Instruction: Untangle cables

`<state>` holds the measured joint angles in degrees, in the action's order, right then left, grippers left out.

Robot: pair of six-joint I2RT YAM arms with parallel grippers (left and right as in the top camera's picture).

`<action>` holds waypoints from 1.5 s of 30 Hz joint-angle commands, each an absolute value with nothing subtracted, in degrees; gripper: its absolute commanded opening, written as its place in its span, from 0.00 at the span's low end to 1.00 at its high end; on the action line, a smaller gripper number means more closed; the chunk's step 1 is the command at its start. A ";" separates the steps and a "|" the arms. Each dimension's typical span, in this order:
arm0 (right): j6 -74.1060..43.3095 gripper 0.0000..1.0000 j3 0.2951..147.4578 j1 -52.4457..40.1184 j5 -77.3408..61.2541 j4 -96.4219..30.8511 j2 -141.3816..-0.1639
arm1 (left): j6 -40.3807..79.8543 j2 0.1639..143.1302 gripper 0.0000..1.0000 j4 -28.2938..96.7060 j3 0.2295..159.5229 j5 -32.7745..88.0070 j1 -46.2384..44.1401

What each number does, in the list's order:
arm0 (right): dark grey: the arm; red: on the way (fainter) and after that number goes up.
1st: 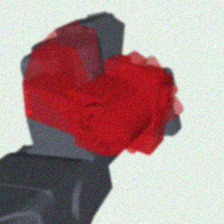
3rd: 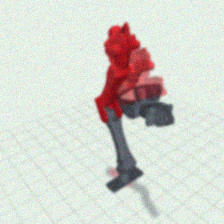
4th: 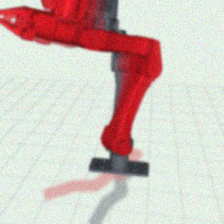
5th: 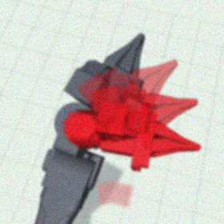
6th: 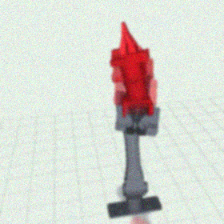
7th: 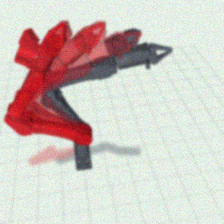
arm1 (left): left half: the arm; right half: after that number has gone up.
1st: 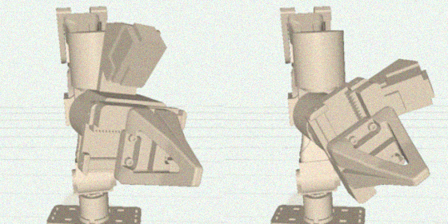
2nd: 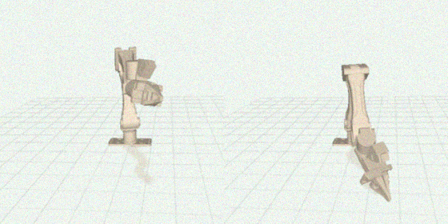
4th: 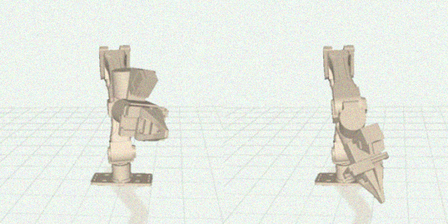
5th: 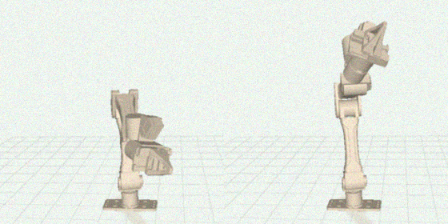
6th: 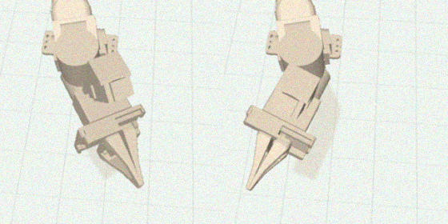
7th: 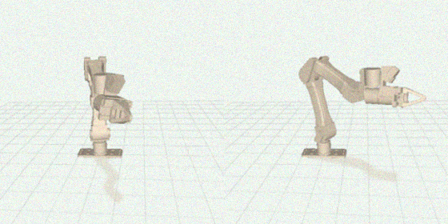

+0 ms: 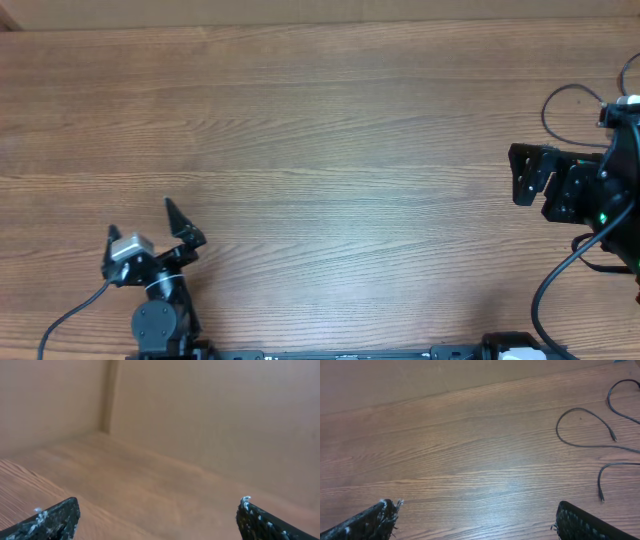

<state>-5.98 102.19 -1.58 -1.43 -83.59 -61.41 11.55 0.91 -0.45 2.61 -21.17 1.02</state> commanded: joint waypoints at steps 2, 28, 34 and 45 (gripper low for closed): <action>-6.17 1.00 102.26 -1.76 -0.93 -83.31 -61.28 | 10.72 0.23 1.00 3.44 0.27 -12.36 0.82; -6.20 1.00 102.26 -1.76 -0.93 -83.31 -61.28 | 8.32 0.25 1.00 3.42 0.27 -10.90 0.73; -6.20 1.00 102.26 -1.76 -0.93 -83.31 -61.28 | 8.32 0.25 1.00 3.42 0.27 -10.90 0.73; -5.78 1.00 86.70 -2.61 -1.80 -64.16 -52.69 | 8.32 0.25 1.00 3.42 0.27 -10.90 0.73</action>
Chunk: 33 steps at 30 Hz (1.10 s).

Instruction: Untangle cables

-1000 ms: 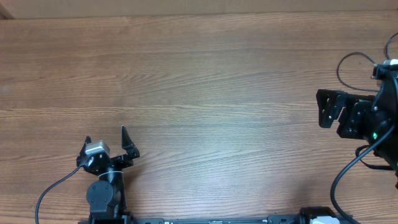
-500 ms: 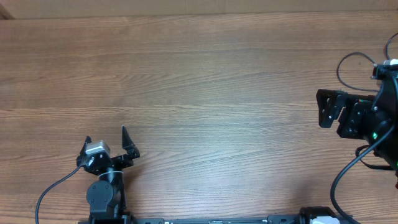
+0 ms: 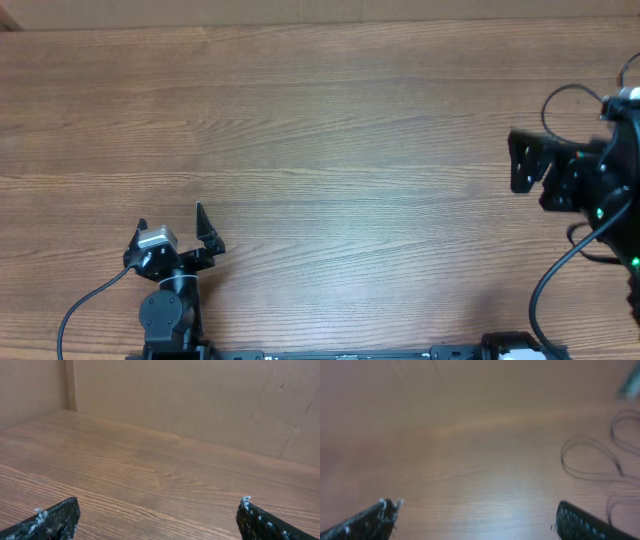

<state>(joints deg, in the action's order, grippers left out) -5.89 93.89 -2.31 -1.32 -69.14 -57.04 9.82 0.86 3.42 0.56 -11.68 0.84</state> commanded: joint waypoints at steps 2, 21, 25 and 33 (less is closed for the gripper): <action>-5.78 1.00 78.78 -2.61 -3.29 -56.95 -48.73 | 8.32 0.25 1.00 3.42 0.27 -10.90 0.73; -5.72 1.00 17.23 -2.44 2.81 -6.17 -13.37 | 8.32 0.25 1.00 3.42 0.27 -10.90 0.73; -5.72 1.00 14.17 -2.44 4.60 -6.22 -9.61 | 8.32 0.25 1.00 3.42 0.27 -10.90 0.73; -5.72 1.00 8.40 -0.45 4.93 -4.97 -0.54 | 8.32 0.25 1.00 3.42 0.27 -10.90 0.73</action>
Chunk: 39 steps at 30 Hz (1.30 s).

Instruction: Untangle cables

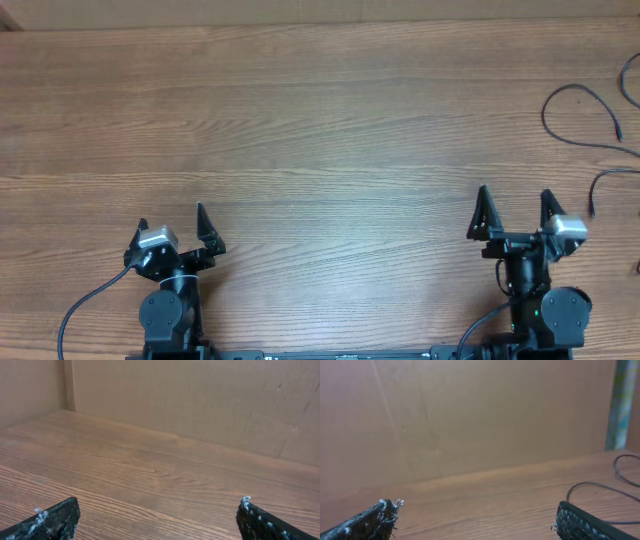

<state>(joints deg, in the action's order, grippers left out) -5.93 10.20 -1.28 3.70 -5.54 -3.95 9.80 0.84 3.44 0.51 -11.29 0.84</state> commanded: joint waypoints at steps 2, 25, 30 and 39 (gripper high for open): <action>-5.52 1.00 7.97 -0.27 4.95 -4.27 -0.19 | 8.32 0.25 0.99 3.42 0.27 -10.90 0.73; -1.26 1.00 0.45 -0.25 -1.15 1.96 -0.16 | 8.32 0.25 0.99 3.42 0.27 -10.90 0.73; -2.61 1.00 0.45 -0.25 -4.64 -3.77 -0.16 | 8.32 0.25 1.00 3.42 0.27 -10.90 0.73; -6.00 1.00 0.45 -0.36 -5.06 -4.45 -0.16 | 8.32 0.25 1.00 3.42 0.27 -10.90 0.73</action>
